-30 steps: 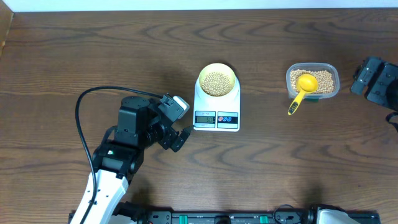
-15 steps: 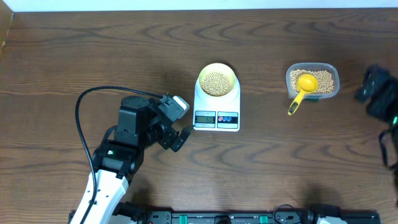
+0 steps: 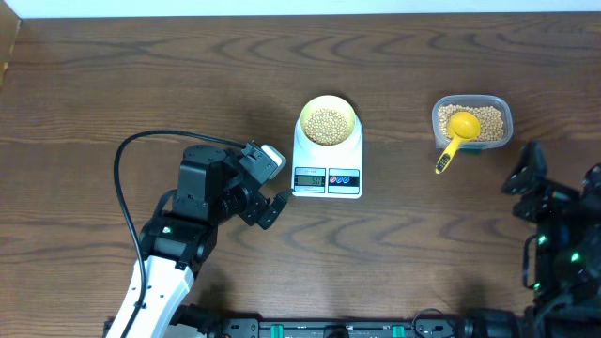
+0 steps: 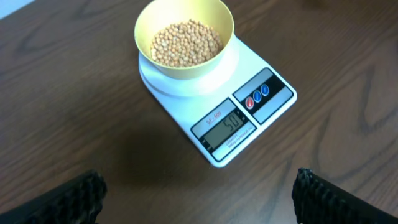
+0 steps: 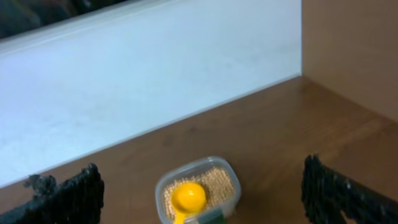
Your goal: Scoop item into bowl and weigh 50g on scale
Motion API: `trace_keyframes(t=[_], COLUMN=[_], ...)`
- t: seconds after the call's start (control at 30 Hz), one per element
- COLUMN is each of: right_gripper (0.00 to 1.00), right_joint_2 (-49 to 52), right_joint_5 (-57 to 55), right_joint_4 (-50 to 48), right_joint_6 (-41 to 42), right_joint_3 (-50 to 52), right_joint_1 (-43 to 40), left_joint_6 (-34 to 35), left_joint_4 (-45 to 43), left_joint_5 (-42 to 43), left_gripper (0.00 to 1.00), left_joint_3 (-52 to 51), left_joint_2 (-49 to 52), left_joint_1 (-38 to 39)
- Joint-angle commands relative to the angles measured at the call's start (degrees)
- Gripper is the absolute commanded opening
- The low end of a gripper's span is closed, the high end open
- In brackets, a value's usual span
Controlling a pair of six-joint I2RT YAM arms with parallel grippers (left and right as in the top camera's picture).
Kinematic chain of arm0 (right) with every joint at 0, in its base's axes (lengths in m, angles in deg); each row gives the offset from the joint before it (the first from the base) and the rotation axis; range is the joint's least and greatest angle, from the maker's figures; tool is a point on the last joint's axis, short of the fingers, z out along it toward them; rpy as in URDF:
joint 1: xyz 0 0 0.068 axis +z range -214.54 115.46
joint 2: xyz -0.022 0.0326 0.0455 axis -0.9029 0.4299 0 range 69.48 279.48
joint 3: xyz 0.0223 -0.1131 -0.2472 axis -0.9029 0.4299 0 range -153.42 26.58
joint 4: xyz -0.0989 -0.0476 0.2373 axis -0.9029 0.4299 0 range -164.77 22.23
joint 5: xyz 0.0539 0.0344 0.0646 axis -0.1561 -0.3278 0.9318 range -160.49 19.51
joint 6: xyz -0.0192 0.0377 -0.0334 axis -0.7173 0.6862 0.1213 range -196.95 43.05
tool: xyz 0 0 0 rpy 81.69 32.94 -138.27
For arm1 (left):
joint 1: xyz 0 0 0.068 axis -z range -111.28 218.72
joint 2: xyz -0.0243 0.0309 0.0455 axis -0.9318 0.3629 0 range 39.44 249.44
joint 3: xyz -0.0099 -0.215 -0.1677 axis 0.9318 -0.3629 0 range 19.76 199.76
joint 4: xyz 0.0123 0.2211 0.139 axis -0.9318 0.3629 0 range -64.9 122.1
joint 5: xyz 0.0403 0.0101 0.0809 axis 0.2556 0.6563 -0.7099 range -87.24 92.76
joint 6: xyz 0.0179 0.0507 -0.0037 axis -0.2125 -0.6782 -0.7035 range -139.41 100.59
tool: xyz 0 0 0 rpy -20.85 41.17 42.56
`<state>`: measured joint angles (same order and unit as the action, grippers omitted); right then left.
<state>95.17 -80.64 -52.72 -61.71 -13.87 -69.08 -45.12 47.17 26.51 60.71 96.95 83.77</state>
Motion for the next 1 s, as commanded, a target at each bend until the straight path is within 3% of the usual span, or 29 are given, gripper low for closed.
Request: trace_keyframes(t=[0.0, 0.3, 0.63, 0.73, 0.97], right_gripper=[0.99, 0.99, 0.99, 0.99, 0.99], right_joint_2=[-4.37, -15.23, -25.31, -25.42, -25.42], right_joint_5=[-1.75, 1.05, 7.04, 8.66, 8.85], right_joint_4=[-4.28, -18.45, -19.02, -19.5, -20.72], right_joint_6=[-0.74, -0.74, -6.56, -13.0, -13.9], right_joint_3=[6.4, 21.66, 31.28, 33.05, 36.22], right_joint_1=[2.56, 5.29, 5.4, 5.95, 6.51], left_joint_6=[-0.15, -0.15, -0.15, -0.15, -0.15], left_joint_4=[-0.04, -0.04, -0.04, -0.04, -0.04], left_joint_5=[0.68, 0.68, 0.68, 0.7, 0.68], left_gripper=[0.98, 0.97, 0.98, 0.98, 0.97], left_joint_3=[0.66, 0.66, 0.66, 0.66, 0.66], left_joint_2=[-0.28, -0.28, -0.28, -0.28, -0.28], left_joint_1=[-0.24, -0.24, -0.24, -0.24, -0.24])
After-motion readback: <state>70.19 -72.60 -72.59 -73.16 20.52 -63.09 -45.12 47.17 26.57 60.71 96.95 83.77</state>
